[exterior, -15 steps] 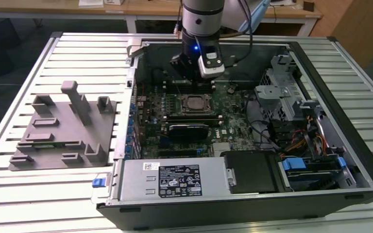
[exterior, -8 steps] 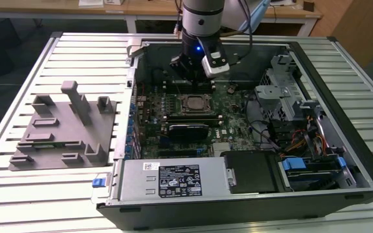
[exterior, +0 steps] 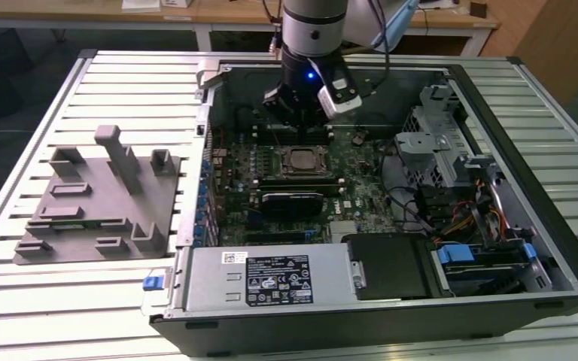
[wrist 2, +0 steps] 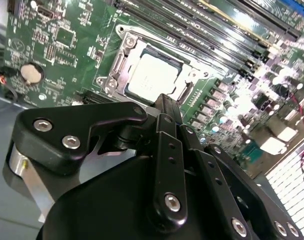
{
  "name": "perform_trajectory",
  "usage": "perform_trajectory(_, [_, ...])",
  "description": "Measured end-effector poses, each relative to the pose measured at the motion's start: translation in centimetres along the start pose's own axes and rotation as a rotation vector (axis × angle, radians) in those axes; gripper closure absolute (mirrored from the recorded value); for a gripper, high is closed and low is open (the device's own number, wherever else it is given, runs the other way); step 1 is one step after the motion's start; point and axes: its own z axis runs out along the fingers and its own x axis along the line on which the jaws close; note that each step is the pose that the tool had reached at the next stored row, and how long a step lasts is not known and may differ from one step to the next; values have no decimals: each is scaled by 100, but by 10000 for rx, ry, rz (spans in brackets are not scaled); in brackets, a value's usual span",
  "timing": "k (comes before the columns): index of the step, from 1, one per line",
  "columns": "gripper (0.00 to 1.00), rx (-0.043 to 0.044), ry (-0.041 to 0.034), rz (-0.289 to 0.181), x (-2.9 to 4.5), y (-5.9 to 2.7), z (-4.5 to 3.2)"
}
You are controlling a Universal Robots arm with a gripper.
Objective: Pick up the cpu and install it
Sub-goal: 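Close the cpu cover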
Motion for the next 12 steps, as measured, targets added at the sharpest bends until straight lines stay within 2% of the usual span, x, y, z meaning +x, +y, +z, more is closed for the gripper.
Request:
perform_trajectory(8, [89, -8, 19, -1036, 18, -1, 4])
perform_trajectory(12, [89, -8, 25, -1265, 62, -4, 5])
